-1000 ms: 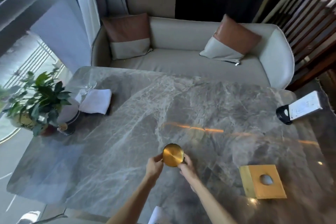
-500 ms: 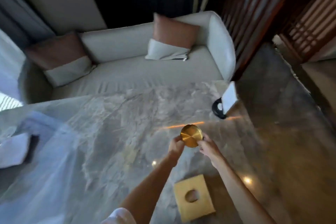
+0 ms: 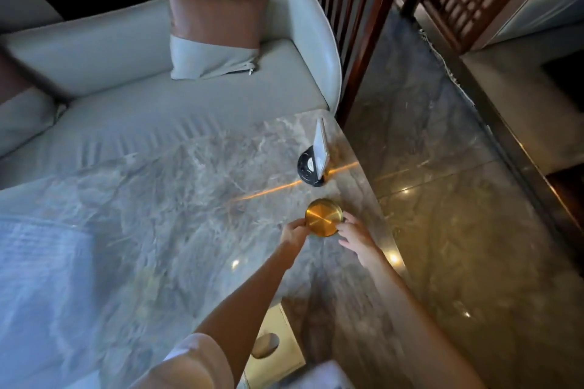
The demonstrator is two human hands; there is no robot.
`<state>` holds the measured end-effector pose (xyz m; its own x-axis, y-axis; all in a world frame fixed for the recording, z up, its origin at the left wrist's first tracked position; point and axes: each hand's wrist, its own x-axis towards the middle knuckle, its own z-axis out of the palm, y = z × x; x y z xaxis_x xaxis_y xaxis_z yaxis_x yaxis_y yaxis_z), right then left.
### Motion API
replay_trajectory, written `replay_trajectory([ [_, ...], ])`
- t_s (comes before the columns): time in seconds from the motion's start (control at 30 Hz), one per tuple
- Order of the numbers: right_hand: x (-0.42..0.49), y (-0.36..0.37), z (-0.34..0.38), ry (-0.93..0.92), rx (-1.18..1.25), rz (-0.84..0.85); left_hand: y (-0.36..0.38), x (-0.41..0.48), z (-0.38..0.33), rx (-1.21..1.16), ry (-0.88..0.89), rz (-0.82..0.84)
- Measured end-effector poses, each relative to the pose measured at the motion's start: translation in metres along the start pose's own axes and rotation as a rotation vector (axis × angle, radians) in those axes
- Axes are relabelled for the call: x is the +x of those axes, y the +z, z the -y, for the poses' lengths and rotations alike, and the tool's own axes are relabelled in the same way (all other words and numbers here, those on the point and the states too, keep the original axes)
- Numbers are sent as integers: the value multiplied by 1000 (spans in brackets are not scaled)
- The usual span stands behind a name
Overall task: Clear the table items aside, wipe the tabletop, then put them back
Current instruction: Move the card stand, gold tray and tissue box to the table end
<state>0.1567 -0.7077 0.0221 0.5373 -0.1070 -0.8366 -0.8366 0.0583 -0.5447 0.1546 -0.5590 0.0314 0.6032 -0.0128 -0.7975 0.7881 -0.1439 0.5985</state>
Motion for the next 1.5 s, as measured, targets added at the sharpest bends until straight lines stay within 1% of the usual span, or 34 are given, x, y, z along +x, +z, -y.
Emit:
replay_trajectory([
  [0.07,0,-1,0,2,32,-1,-10,0,6,24,5,13],
  [0.17,-6,-4,-6,-56,46,-50,-38,-8,18,82,54,-2],
  [0.23,-18,-3,-15,-90,67,-83,-66,-18,32,119,97,-42],
  [0.33,-43,8,-38,-119,88,-99,-111,-35,66,131,91,-113],
  [0.4,-61,19,-61,-110,63,-83,-137,-47,93,151,73,-145],
  [0.47,-79,33,-86,-89,-3,-42,-153,-62,113,183,45,-227],
  [0.53,-99,49,-110,-66,-90,1,-160,-77,131,186,66,-238],
  [0.6,-120,65,-132,-72,-163,16,-158,-99,143,166,89,-204],
  [0.7,-149,82,-161,-72,-240,-2,-156,-123,170,153,65,-143],
  [0.77,-166,89,-175,-48,-258,-14,-152,-140,182,126,77,-107],
  [0.83,-181,95,-184,-35,-245,-29,-149,-160,185,94,69,-37],
  [0.9,-192,100,-191,-49,-193,-39,-144,-168,191,30,34,29],
  [0.97,-198,105,-194,-41,-62,-47,-140,-172,198,-53,-26,98],
  [1.03,-201,111,-197,22,96,-69,-136,-173,206,-130,-31,168],
  [1.07,-200,114,-197,50,153,-92,-135,-171,209,-172,-30,166],
  [1.17,-190,118,-194,99,256,-130,-131,-162,197,-223,-34,106],
  [1.27,-169,118,-175,88,297,-95,-128,-145,165,-209,-44,41],
  [1.37,-138,119,-140,68,301,-33,-126,-118,124,-178,-51,-12],
  [1.5,-94,117,-77,4,226,38,-122,-74,67,-113,-21,-47],
])
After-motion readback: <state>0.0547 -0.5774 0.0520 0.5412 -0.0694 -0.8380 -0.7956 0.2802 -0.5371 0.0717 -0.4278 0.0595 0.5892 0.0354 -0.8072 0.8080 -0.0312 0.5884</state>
